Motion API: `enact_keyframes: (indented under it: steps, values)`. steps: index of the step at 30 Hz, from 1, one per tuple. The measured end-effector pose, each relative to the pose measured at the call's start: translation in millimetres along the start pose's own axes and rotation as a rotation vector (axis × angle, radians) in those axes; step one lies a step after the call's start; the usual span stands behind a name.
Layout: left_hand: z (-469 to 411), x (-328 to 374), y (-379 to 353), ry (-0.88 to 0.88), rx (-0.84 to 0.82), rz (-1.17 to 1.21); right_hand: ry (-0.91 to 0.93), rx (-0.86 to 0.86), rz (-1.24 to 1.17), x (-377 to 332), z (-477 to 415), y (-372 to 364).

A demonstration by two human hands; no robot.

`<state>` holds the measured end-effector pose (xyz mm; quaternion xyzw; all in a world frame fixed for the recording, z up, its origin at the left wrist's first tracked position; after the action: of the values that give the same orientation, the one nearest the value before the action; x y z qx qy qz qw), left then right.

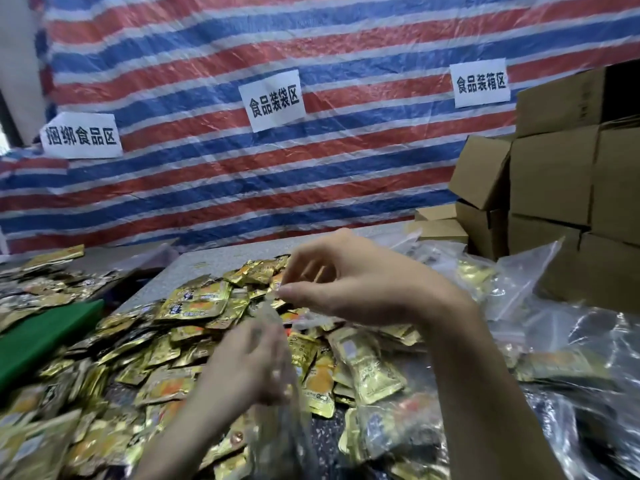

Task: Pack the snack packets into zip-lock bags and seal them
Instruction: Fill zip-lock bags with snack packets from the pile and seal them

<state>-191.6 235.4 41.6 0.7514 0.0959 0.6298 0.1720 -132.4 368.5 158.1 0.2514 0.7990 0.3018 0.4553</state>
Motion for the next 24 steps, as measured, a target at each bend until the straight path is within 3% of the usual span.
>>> enact_keyframes:
  steps: [2,4,6,10,20,24]
  values:
    - [20.1,-3.3,-63.6,-0.002,-0.256,0.062,0.008,-0.002,0.005,-1.3,0.6,-0.4]
    - [41.7,-10.8,-103.3,-0.157,-0.409,-0.060,0.009,-0.021,0.024,-2.0,1.7,-5.1]
    - [42.6,-14.2,-110.2,-0.236,-0.392,-0.128,0.011,-0.054,0.042,-2.9,2.3,-11.4]
    - [41.0,-11.2,-91.7,-0.203,-0.384,-0.171,0.016,-0.100,0.022,-5.0,-1.1,-23.4]
    - [57.8,-22.3,53.3,-0.306,0.097,-0.339,0.047,-0.253,0.118,-12.0,-13.2,-79.3]
    - [62.4,-51.5,134.3,-0.217,0.335,-0.515,0.082,-0.327,0.140,-21.3,-13.3,-101.4]
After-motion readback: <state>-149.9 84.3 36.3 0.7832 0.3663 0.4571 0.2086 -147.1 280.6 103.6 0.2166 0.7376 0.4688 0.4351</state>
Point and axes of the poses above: each hand's wrist, its own z-axis away from the middle knuckle, its own y-axis out of the back of the hand, x = y × z, the point moved 9 cm from there along -z, towards the middle knuckle, and after that the axes turned 7 degrees about x, right-handed, at the moved point
